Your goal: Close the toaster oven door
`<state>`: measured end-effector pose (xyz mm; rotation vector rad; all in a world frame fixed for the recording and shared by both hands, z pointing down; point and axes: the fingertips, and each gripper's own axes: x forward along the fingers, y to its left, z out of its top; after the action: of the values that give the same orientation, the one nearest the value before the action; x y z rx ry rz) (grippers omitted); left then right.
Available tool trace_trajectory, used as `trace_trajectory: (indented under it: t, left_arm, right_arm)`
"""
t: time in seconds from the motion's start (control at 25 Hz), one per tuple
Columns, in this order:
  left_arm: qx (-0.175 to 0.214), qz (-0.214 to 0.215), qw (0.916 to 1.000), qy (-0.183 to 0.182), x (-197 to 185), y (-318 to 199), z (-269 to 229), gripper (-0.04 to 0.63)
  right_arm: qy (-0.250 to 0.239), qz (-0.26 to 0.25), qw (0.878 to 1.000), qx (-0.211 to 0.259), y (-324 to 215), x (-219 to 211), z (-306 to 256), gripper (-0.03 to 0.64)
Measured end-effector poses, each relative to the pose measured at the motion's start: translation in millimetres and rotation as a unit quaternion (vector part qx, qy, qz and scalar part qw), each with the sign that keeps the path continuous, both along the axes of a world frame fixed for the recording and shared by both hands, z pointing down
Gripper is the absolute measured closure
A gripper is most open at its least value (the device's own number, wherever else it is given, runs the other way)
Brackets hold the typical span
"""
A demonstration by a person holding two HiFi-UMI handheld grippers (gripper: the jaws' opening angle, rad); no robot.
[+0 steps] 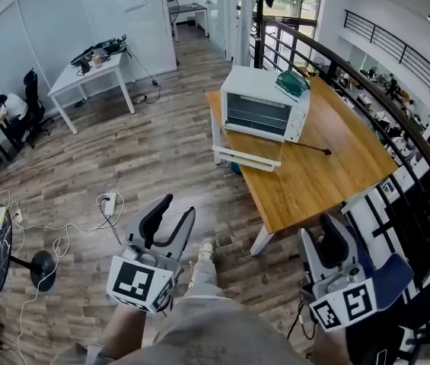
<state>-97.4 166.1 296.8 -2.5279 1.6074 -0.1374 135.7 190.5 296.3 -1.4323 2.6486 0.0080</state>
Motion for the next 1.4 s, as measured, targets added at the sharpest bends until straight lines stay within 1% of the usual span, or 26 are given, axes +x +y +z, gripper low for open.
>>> trace_trajectory:
  t: [0.16,0.32,0.4,0.56,0.64,0.76,0.88,0.96,1.04,1.12,1.24,1.32,1.4]
  left_arm:
    - [-0.004,0.004,1.0,0.0,-5.9,-44.4,14.4,0.416]
    - [-0.028,0.01,0.9996,-0.005,-12.6,-101.6,33.3,0.416]
    - [-0.048,0.01,0.9988,-0.009,-20.8,-132.2,47.1,0.416]
    - [-0.101,0.02,0.9946,-0.014,-33.1,-194.3,80.3,0.416]
    - [-0.127,0.027,0.9914,-0.016,-37.0,-223.9,100.1,0.416]
    - [-0.167,0.042,0.9845,-0.034,-39.7,-262.6,134.1,0.416]
    - [-0.208,0.065,0.9741,-0.062,-40.1,-300.2,174.7,0.416]
    - [-0.244,0.085,0.9627,-0.081,-40.2,-320.9,207.7,0.416]
    - [-0.278,0.102,0.9507,-0.092,-41.5,-336.4,238.5,0.416]
    - [-0.31,0.116,0.9388,-0.095,-42.2,-347.1,265.8,0.416]
    - [-0.355,0.132,0.9212,-0.089,-42.1,-358.1,302.8,0.416]
    - [-0.379,0.139,0.9108,-0.083,-41.7,-365.8,322.7,0.416]
    - [-0.397,0.148,0.9022,-0.082,-39.9,-372.1,339.0,0.416]
  right_arm:
    - [0.012,0.02,1.0,-0.012,-42.6,1.4,16.8,0.43]
    - [0.037,0.04,0.998,-0.043,-97.1,-3.3,39.3,0.43]
    - [0.052,0.044,0.996,-0.061,-127.0,-11.0,52.7,0.43]
    - [0.06,0.063,0.99,-0.111,-181.6,-18.4,81.7,0.43]
    - [0.069,0.077,0.985,-0.139,-206.6,-19.2,104.0,0.43]
    - [0.082,0.099,0.973,-0.189,-237.5,-19.6,145.1,0.43]
    - [0.092,0.118,0.96,-0.237,-269.1,-18.1,186.2,0.43]
    - [0.094,0.132,0.95,-0.267,-288.6,-15.9,212.1,0.43]
    - [0.092,0.144,0.939,-0.297,-303.7,-14.2,237.9,0.43]
    - [0.084,0.156,0.928,-0.328,-313.5,-11.6,263.4,0.43]
    - [0.077,0.176,0.911,-0.365,-322.7,-4.8,299.3,0.43]
    - [0.083,0.189,0.899,-0.385,-328.2,-0.9,319.8,0.43]
    - [0.088,0.197,0.889,-0.404,-331.8,2.4,337.2,0.43]
